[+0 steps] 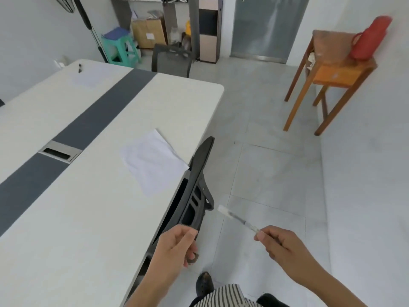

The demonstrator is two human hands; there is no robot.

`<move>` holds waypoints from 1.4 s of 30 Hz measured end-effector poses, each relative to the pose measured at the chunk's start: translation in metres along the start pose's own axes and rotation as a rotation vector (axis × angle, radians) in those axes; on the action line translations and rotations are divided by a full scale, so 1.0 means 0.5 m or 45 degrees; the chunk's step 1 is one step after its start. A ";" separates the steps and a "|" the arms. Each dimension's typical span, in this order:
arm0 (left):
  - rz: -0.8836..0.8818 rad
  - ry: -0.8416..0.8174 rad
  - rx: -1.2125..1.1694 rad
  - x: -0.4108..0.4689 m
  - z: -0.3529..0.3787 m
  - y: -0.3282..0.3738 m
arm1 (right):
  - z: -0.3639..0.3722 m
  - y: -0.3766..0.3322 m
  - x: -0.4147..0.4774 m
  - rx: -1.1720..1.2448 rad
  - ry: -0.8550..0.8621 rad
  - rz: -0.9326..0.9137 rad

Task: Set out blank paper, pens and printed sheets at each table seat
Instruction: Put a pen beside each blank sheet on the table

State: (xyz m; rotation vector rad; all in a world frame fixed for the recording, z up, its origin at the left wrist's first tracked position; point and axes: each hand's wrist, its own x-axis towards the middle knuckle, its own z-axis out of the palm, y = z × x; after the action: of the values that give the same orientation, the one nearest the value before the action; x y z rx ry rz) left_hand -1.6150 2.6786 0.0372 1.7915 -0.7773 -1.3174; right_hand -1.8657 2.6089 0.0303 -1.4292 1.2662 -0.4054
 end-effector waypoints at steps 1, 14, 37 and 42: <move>0.015 -0.008 0.023 0.021 0.002 0.021 | -0.016 -0.007 0.019 0.024 0.045 0.011; -0.025 0.159 0.054 0.289 0.092 0.196 | -0.242 -0.036 0.373 -0.007 0.023 0.098; -0.291 0.867 -0.359 0.415 0.027 0.237 | 0.086 -0.228 1.121 -1.000 -0.434 -0.302; -0.359 0.884 -0.442 0.419 -0.011 0.223 | 0.150 -0.195 1.161 -1.266 -0.408 -0.357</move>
State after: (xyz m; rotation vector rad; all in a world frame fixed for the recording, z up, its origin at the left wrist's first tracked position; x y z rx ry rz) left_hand -1.5547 2.4488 0.0301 1.9215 0.0806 -0.8223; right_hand -1.5493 2.1356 -0.1373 -2.4013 1.0220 0.3388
